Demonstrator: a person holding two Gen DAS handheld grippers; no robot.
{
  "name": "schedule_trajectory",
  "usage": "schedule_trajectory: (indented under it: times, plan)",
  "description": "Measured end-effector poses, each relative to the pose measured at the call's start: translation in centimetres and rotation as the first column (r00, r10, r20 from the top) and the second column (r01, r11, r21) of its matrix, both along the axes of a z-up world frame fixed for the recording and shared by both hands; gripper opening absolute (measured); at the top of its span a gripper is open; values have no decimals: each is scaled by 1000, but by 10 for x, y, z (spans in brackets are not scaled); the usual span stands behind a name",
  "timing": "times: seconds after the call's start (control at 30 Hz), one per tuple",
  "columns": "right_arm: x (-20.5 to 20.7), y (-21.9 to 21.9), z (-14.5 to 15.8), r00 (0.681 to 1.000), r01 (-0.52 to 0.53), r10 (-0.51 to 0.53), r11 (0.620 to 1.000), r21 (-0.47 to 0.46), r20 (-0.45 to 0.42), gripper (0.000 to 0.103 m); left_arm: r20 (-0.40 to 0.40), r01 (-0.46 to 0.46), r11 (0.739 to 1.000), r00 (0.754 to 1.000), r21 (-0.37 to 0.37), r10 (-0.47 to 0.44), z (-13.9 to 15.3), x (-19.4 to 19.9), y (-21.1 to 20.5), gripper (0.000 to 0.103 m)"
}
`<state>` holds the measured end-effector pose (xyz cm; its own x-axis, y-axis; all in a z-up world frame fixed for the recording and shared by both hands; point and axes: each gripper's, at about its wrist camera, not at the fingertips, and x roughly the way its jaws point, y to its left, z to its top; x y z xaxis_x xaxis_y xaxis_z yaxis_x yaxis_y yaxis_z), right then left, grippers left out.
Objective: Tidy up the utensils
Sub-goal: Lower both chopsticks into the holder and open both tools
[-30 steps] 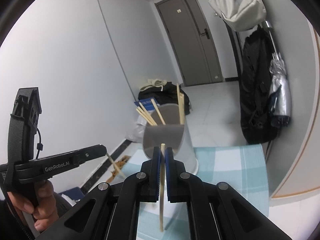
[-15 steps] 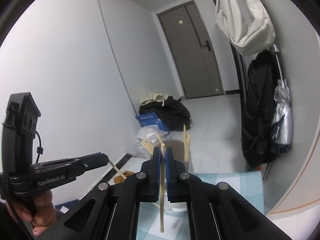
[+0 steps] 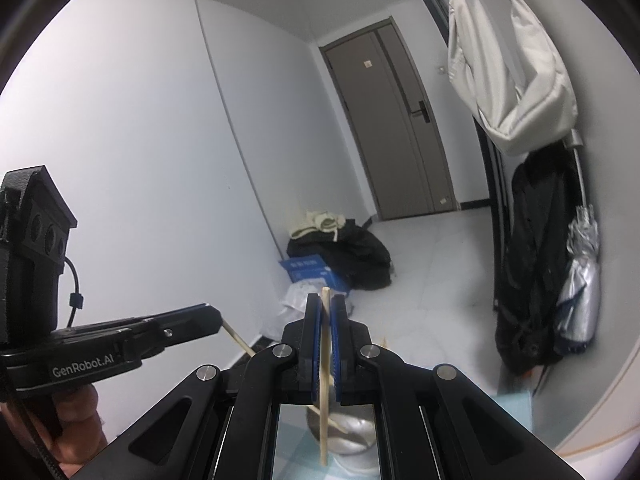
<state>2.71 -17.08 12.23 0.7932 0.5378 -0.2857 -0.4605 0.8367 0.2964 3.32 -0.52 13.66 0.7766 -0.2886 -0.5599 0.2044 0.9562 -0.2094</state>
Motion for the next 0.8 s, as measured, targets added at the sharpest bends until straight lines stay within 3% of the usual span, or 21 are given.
schedule_trajectory:
  times: [0.47, 0.8]
  plan:
    - [51, 4, 24, 998, 34, -35, 999, 28, 54, 4, 7, -13, 1000, 1000, -3, 13, 17, 50, 8, 0]
    - [84, 11, 5, 995, 73, -72, 997, -13, 66, 4, -73, -14, 1000, 997, 0, 14, -12, 84, 10, 0]
